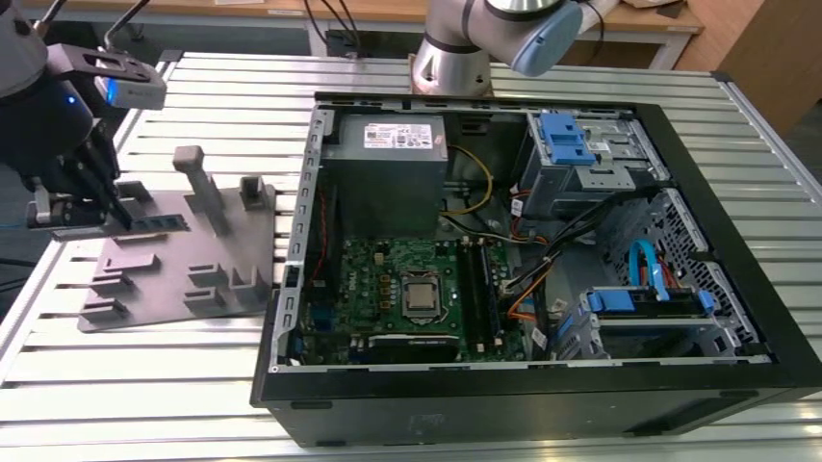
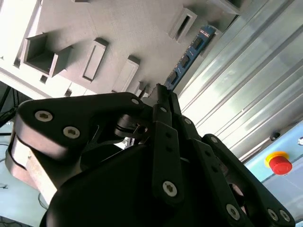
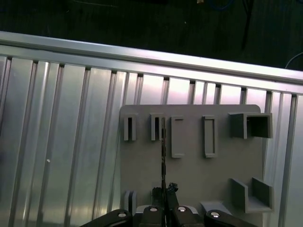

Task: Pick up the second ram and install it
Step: 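Pick up the second ram and move it above second insertion slot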

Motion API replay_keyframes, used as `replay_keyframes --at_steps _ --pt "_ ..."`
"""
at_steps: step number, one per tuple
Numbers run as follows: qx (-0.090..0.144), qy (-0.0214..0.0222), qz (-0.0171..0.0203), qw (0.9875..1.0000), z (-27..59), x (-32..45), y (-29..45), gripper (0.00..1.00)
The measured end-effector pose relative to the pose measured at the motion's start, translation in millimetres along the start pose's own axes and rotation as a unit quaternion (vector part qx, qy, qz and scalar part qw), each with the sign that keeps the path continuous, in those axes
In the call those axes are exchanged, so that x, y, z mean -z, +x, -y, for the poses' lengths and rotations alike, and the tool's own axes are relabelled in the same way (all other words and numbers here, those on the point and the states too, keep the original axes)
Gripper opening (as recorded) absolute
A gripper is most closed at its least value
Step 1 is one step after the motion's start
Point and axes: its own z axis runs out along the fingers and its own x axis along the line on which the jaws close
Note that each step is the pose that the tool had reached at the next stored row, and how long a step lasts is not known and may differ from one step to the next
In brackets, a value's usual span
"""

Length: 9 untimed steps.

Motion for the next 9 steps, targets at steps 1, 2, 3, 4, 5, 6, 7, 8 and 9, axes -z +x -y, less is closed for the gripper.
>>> replay_keyframes --at_steps 1,2,3,4,5,6,7,8,9 --pt "0.000 0.0000 0.0000 1.0000 0.0 2.2 -0.1 0.14" --pt "0.000 0.0000 0.0000 1.0000 -0.1 4.5 -0.1 0.14" --pt "0.000 0.0000 0.0000 1.0000 -0.1 6.7 -0.2 0.14" --pt "0.000 0.0001 0.0000 1.0000 -0.1 8.9 -0.2 0.14" --pt "0.000 0.0000 0.0000 1.0000 -0.2 11.0 -0.3 0.14" --pt "0.000 0.0000 0.0000 1.0000 -0.2 13.0 -0.4 0.14" --pt "0.000 0.0000 0.0000 1.0000 -0.2 15.0 -0.4 0.14" --pt "0.000 0.0000 0.0000 1.0000 -0.3 17.5 -0.5 0.14" --pt "0.000 0.0000 0.0000 1.0000 -0.3 19.7 -0.6 0.14"
